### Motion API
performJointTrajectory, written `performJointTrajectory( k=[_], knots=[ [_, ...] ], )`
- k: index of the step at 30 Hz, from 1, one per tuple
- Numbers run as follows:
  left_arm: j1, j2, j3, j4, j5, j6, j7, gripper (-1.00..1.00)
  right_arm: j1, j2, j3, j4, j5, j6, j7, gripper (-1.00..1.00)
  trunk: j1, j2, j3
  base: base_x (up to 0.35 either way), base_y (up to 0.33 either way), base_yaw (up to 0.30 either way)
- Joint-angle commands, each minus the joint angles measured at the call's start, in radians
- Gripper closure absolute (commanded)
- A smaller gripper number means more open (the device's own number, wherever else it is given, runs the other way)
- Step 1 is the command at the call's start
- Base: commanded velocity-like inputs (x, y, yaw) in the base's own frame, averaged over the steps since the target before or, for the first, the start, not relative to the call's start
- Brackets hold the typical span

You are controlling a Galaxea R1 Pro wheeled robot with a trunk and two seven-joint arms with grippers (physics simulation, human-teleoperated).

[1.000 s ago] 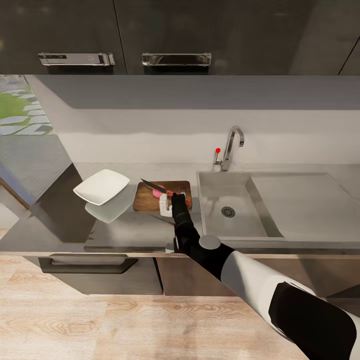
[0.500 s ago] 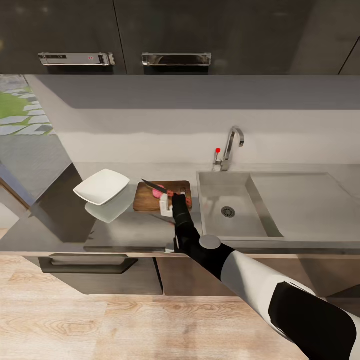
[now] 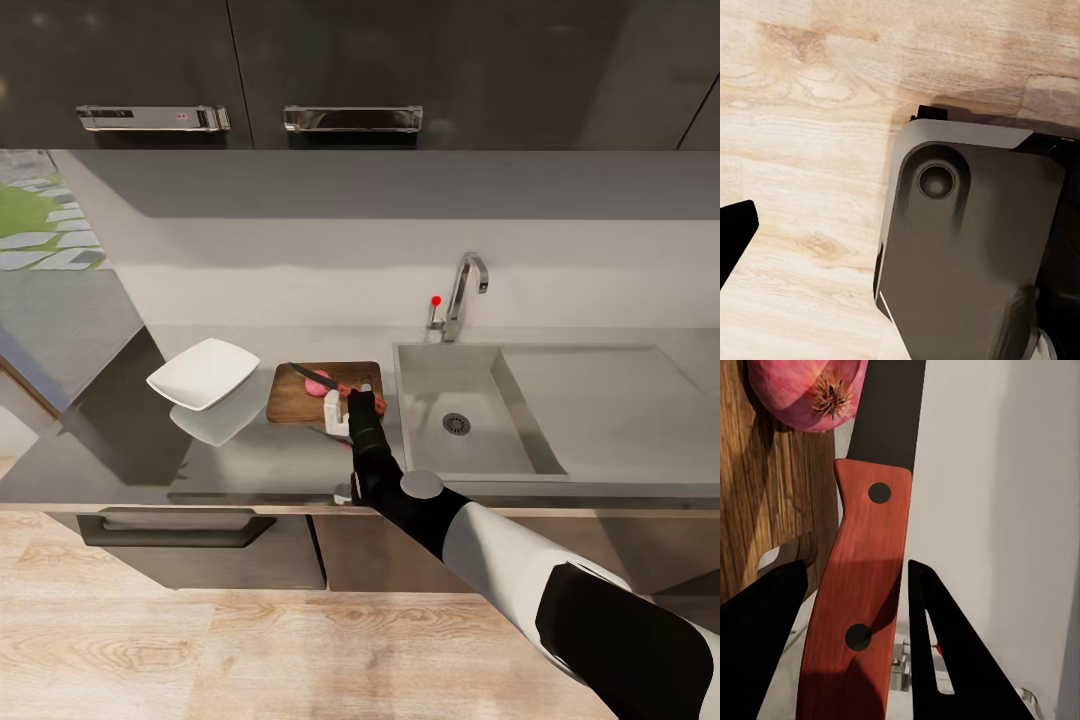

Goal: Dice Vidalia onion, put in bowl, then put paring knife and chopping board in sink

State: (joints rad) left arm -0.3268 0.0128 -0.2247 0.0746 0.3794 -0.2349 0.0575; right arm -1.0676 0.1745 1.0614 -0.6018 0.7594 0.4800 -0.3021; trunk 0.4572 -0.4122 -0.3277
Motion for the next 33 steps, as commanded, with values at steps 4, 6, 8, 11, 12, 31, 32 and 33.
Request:
performJointTrajectory(
  k=[4, 6, 8, 11, 12, 31, 32, 33],
  knots=[
    [-0.002, -0.001, -0.008, 0.004, 0.006, -0.006, 0.001, -1.0, -0.002, 0.0, 0.005, 0.0, 0.003, 0.008, 0.001, 1.0, 0.001, -0.002, -0.002, 0.0, 0.0, 0.0],
    [-0.002, -0.001, -0.008, 0.004, 0.006, -0.006, 0.001, -1.0, -0.002, 0.0, 0.005, 0.0, 0.003, 0.008, 0.001, 1.0, 0.001, -0.002, -0.002, 0.0, 0.0, 0.0],
    [-0.002, -0.001, -0.008, 0.004, 0.006, -0.006, 0.001, -1.0, -0.002, 0.0, 0.005, 0.0, 0.003, 0.008, 0.001, 1.0, 0.001, -0.002, -0.002, 0.0, 0.0, 0.0],
    [-0.002, -0.001, -0.008, 0.004, 0.006, -0.006, 0.001, -1.0, -0.002, 0.0, 0.005, 0.0, 0.003, 0.008, 0.001, 1.0, 0.001, -0.002, -0.002, 0.0, 0.0, 0.0],
    [-0.002, -0.001, -0.008, 0.004, 0.006, -0.006, 0.001, -1.0, -0.002, 0.0, 0.005, 0.0, 0.003, 0.008, 0.001, 1.0, 0.001, -0.002, -0.002, 0.0, 0.0, 0.0],
    [-0.002, -0.001, -0.008, 0.004, 0.006, -0.006, 0.001, -1.0, -0.002, 0.0, 0.005, 0.003, 0.003, 0.008, 0.003, 1.0, 0.001, -0.002, -0.002, 0.0, 0.0, 0.0],
    [-0.002, -0.001, -0.008, 0.004, 0.006, -0.006, 0.001, -1.0, -0.002, 0.0, 0.005, 0.004, 0.003, 0.008, 0.003, 1.0, 0.001, -0.002, -0.002, 0.0, 0.0, 0.0],
    [-0.002, -0.001, -0.008, 0.004, 0.006, -0.006, 0.001, -1.0, -0.002, 0.0, 0.005, 0.01, 0.003, 0.008, 0.004, 1.0, 0.001, -0.002, -0.002, 0.0, 0.0, 0.0]
  ],
)
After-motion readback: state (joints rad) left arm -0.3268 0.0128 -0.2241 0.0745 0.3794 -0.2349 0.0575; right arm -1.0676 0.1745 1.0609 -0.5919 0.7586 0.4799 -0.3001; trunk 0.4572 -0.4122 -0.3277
